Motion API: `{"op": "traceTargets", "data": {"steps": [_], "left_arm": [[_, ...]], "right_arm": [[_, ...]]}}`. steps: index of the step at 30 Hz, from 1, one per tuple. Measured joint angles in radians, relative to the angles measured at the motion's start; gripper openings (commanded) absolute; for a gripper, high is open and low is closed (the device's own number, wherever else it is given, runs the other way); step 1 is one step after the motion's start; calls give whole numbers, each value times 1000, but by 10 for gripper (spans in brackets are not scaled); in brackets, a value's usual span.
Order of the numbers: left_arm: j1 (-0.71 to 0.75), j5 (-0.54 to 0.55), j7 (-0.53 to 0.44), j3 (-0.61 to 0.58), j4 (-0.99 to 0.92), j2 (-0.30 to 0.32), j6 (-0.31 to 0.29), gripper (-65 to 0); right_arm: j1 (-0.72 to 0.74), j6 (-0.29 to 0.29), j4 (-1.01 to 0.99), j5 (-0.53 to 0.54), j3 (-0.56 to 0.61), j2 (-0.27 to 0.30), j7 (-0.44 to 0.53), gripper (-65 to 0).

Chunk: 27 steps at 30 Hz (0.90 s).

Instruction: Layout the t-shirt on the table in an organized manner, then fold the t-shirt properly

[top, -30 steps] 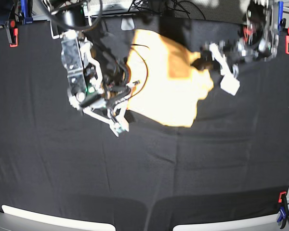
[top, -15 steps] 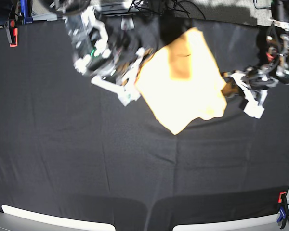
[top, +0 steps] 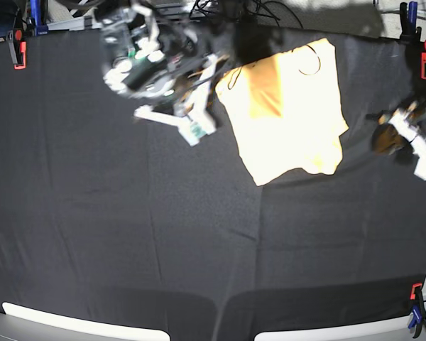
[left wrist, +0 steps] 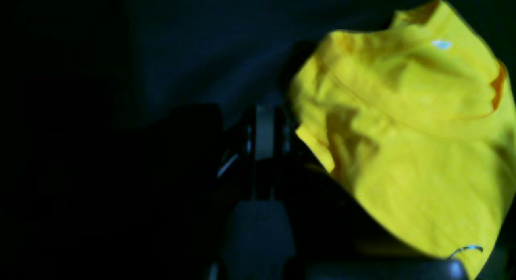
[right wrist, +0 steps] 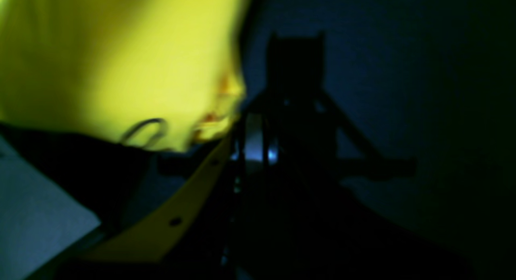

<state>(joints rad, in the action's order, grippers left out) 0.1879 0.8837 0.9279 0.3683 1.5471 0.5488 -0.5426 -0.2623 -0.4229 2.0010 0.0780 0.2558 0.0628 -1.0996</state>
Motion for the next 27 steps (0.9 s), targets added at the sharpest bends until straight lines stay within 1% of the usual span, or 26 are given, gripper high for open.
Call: {"op": "traceTargets", "data": {"steps": [4, 6, 11, 13, 15, 17, 18, 20, 23, 25, 27], "left_arm": [[128, 18, 14, 103, 79, -23, 0, -650], [193, 36, 17, 159, 129, -41, 0, -650], [346, 34, 61, 300, 251, -134, -8, -650], [407, 36, 64, 341, 285, -172, -36, -650], [458, 40, 85, 372, 295, -191, -45, -650], [508, 56, 144, 389, 294, -196, -68, -650], [537, 67, 154, 391, 294, -198, -89, -650], [592, 82, 156, 386, 295, -200, -98, -650], [663, 81, 150, 383, 285, -200, -98, -650], [683, 80, 117, 370, 236, -196, -98, -650], [677, 78, 87, 331, 158, -197, -99, -650]], "right_arm": [[-25, 3, 58, 0, -92, -2, -18, -650], [-67, 6, 101, 0, -132, -2, -18, -650], [-238, 3, 217, 1, -227, -2, -34, -650], [-317, 7, 258, 1, -263, -5, -37, -650], [-396, 6, 288, 2, -298, -5, -37, -650], [-476, 6, 311, 4, -333, -5, -37, -650], [-510, 6, 317, 1, -352, -5, -36, -650], [-589, 8, 321, 2, -378, -5, -35, -650], [-705, 8, 318, 3, -402, -5, -35, -650], [-764, 8, 301, 3, -405, -5, -29, -650], [-788, 8, 233, 3, -404, -4, -9, -650]]}}
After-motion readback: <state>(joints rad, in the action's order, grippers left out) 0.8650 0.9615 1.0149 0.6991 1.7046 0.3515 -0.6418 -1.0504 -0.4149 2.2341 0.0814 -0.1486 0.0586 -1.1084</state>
